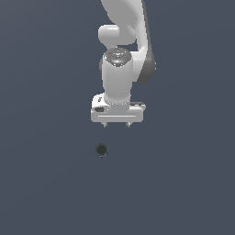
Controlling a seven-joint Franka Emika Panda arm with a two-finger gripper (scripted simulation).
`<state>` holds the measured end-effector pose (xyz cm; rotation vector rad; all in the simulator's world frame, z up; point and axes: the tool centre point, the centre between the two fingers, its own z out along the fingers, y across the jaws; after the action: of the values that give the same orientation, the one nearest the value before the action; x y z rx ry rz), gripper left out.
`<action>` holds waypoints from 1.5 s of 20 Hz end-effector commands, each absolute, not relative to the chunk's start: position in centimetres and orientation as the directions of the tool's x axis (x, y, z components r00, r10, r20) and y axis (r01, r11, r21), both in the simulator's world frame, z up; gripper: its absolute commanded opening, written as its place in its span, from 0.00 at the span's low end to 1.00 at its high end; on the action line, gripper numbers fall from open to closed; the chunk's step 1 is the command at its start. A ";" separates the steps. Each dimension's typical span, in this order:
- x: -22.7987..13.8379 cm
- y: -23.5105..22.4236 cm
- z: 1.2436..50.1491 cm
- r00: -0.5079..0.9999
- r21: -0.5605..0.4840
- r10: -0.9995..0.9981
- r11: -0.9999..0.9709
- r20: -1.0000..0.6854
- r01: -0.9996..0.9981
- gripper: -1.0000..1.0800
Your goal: Pick up the object and move it to a goal position.
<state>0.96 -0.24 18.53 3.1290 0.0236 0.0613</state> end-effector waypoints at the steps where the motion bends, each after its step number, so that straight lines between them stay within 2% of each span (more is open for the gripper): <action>1: 1.0 -0.2 18.5 0.999 0.012 0.015 -1.000 0.039 0.015 0.96; 10: 1.5 -0.1 20.2 0.997 0.031 0.008 -1.000 0.078 0.006 0.96; 16: 1.7 -0.4 19.6 0.997 0.029 0.005 -1.000 0.073 0.003 0.96; 23: 2.8 -2.0 17.0 0.998 0.022 -0.015 -1.000 0.057 -0.016 0.96; 30: 4.3 -4.9 12.1 0.998 0.011 -0.049 -0.999 0.030 -0.050 0.96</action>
<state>4.01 -4.17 13.29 3.1266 -0.0648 0.0564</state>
